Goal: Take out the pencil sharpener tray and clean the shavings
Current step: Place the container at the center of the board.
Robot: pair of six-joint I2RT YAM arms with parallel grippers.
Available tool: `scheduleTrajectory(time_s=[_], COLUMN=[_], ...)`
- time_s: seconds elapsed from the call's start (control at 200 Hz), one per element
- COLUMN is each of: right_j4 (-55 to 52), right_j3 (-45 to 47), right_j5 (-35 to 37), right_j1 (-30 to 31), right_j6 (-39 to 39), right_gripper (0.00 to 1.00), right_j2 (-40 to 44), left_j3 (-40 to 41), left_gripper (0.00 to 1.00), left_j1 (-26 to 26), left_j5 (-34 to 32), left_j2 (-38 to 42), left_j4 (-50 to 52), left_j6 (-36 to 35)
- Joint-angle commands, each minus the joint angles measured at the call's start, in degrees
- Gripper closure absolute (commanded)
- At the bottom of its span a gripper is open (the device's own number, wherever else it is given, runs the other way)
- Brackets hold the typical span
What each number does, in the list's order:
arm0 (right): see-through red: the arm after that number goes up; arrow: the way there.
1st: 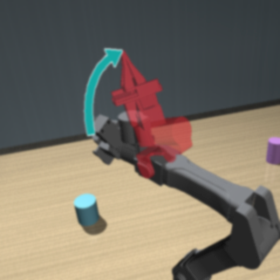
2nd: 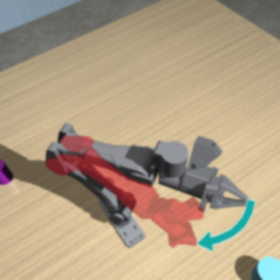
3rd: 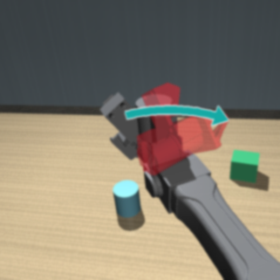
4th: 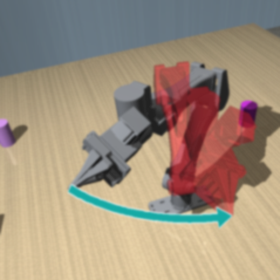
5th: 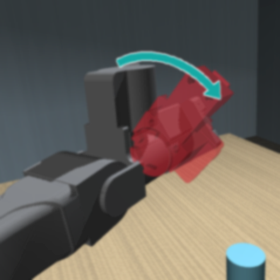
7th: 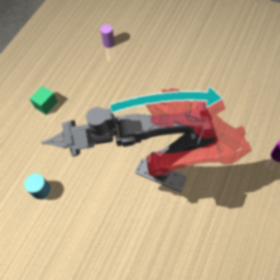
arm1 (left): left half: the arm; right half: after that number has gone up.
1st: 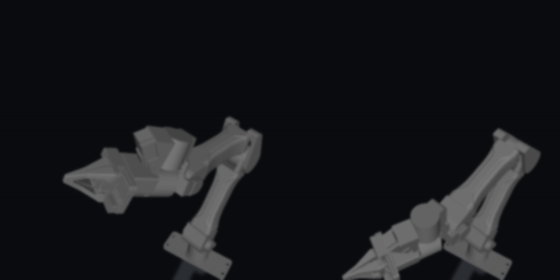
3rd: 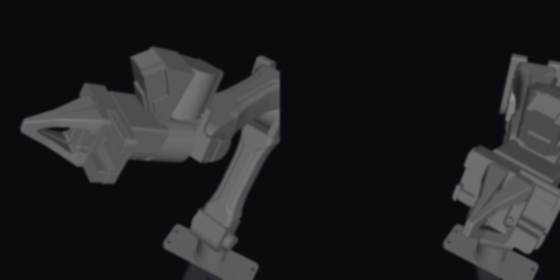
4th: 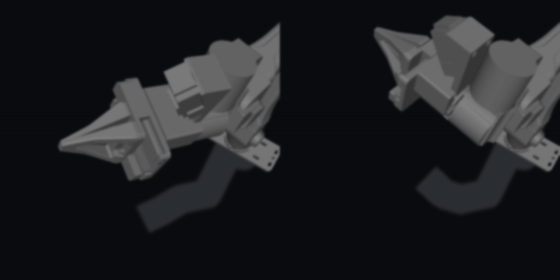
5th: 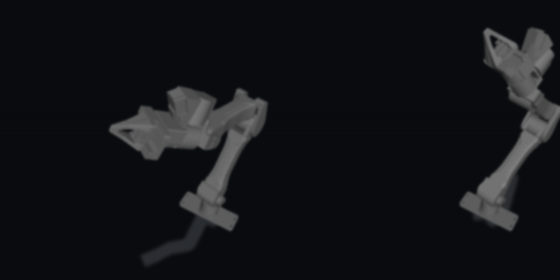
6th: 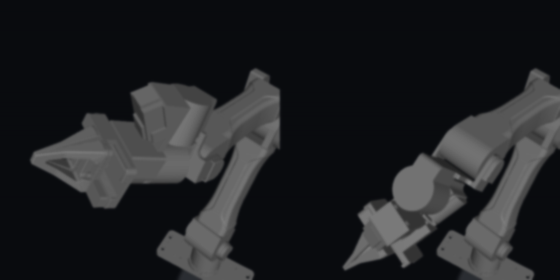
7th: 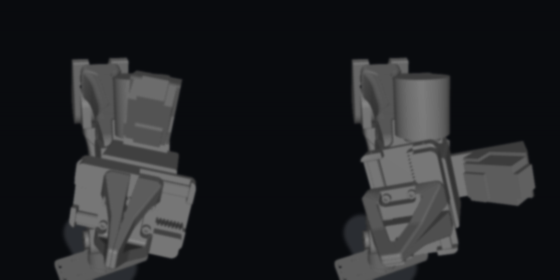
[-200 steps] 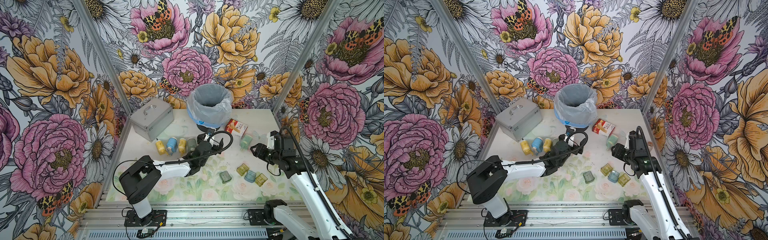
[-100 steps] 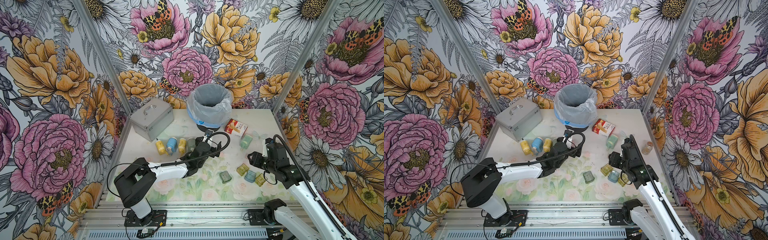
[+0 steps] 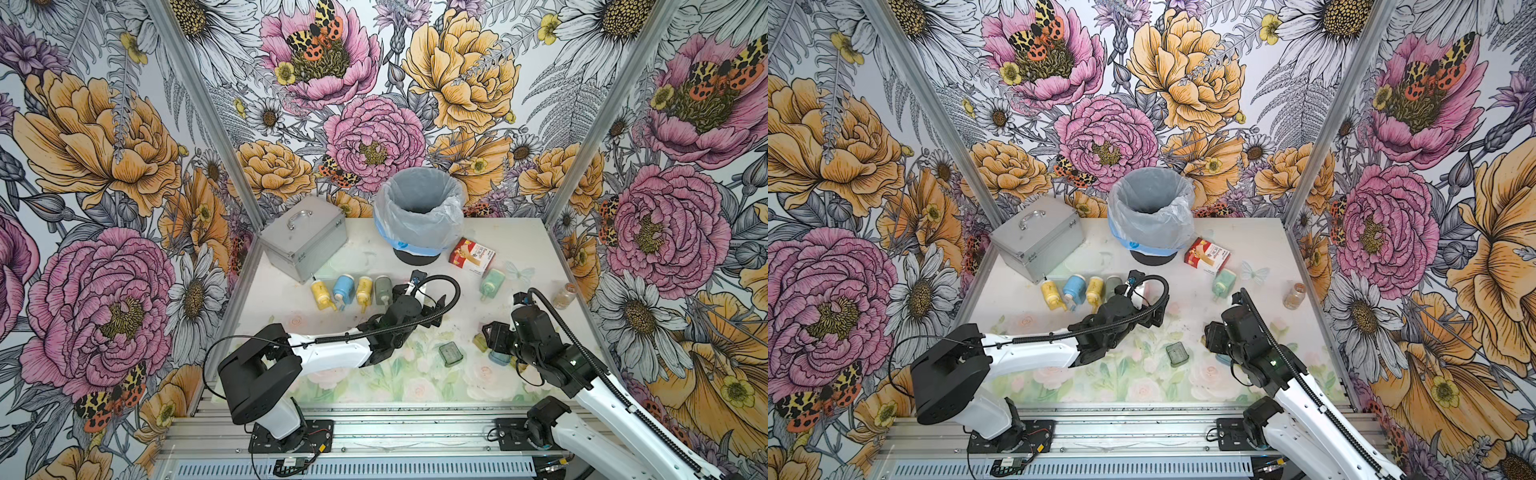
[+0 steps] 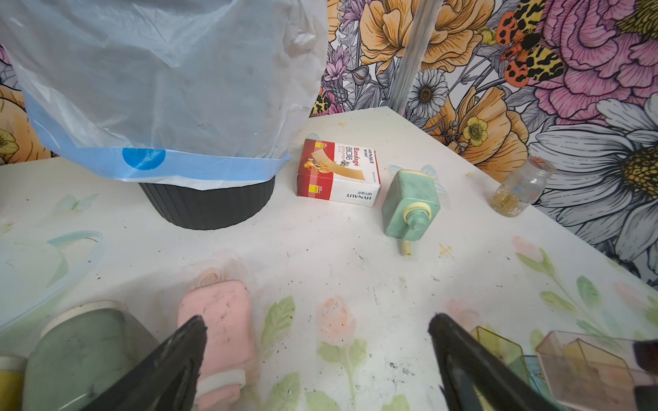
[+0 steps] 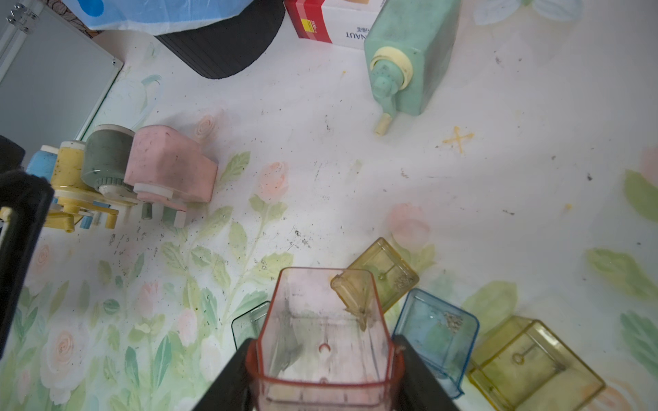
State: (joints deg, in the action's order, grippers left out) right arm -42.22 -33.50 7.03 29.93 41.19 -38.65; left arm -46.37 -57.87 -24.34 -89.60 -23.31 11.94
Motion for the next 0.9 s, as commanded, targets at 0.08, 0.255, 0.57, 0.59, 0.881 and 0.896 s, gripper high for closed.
scheduleTrajectory(time_s=[0.08,0.255,0.57,0.59,0.881,0.896], right_j4=[1.70,2.15,4.72,4.84,7.69,7.94], right_j3=[2.38,3.59,7.45,7.68,11.93,12.20], right_j5=[7.30,12.91,19.07,19.59,23.20,23.18], right_j1=[5.46,11.15,20.16,20.79,24.56,24.60], right_j6=[4.89,7.87,13.49,14.04,17.16,17.19], right_gripper=[0.53,0.53,0.53,0.53,0.53,0.54], right_j2=[1.75,1.26,-0.24,-0.42,0.32,0.31], left_j3=[1.83,2.56,3.26,3.26,3.59,3.57], left_gripper=[0.01,0.01,0.01,0.01,0.01,0.01], left_j1=[-1.65,-2.90,-3.88,-3.84,-3.90,-3.97], left_j5=[-1.08,-2.15,-3.12,-3.20,-3.68,-3.63], left_j2=[2.86,3.73,4.61,4.61,4.17,4.10], left_j4=[0.46,0.63,0.67,0.64,0.66,0.64], left_j6=[2.03,2.26,2.21,2.26,2.47,2.49])
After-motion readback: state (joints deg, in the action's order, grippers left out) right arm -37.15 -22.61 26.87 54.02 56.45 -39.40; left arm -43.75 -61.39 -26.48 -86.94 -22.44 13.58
